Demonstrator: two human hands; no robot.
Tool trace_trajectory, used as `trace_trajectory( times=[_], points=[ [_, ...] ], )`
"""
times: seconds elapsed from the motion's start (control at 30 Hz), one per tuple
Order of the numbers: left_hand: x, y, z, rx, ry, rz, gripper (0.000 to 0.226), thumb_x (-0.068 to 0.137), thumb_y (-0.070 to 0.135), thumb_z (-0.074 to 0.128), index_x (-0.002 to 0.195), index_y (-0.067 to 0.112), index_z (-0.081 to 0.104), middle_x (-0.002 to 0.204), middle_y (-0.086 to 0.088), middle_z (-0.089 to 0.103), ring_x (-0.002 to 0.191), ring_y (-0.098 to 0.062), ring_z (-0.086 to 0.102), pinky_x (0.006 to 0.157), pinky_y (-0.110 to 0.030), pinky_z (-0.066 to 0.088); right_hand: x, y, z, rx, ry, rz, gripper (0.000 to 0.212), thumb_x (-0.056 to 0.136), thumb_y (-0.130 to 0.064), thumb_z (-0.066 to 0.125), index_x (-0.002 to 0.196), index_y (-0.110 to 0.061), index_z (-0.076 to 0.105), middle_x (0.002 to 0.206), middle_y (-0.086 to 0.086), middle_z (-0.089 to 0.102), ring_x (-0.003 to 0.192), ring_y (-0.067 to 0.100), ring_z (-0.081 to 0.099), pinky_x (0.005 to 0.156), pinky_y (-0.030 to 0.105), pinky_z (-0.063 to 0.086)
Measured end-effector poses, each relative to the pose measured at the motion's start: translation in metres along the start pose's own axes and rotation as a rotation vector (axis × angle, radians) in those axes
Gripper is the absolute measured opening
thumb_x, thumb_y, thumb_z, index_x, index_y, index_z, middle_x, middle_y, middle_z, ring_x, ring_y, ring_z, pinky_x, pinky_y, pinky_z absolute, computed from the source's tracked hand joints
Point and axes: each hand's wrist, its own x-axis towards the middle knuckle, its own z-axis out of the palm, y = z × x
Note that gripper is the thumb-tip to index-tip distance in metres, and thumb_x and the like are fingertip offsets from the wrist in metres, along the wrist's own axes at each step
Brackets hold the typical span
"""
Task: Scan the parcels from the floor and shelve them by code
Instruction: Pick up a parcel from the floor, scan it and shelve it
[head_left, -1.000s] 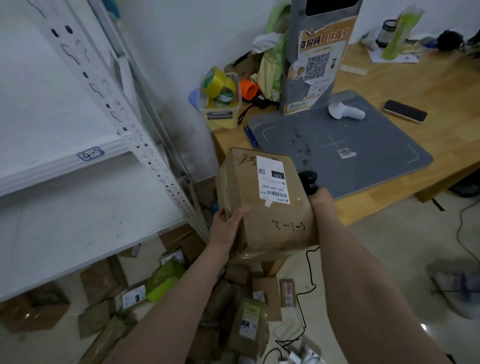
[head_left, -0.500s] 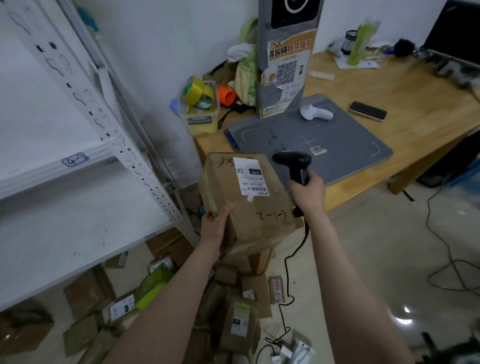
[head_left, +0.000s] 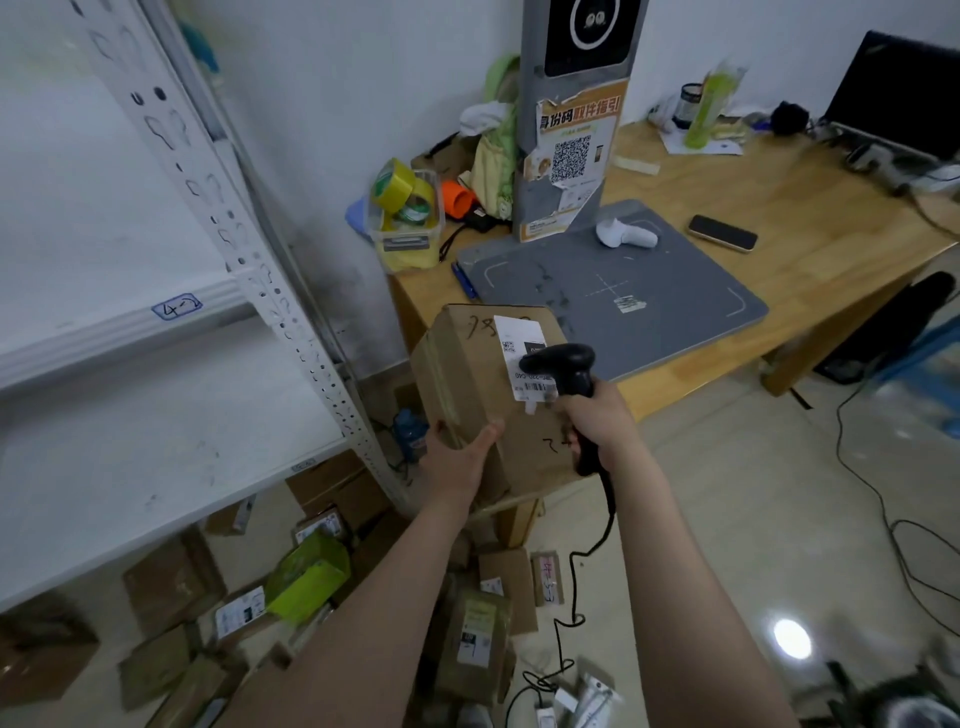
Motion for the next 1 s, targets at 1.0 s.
trace_trajectory(
  times=[1.0],
  points=[
    [-0.008, -0.017, -0.004, 0.042, -0.006, 0.004, 0.121, 0.059, 0.066, 0.082, 0.156, 0.023, 0.023, 0.152, -0.007, 0.038, 0.137, -0.030, 0.041, 0.115, -0.051, 0.036, -0.039, 0.033, 0.002, 0.278, 0.004, 0.091, 0.025, 0.087, -0.002, 0.064, 0.111, -0.006, 0.059, 0.064, 0.007, 0.050, 0.042, 0.014, 0.042, 0.041, 0.026, 0.037]
  ],
)
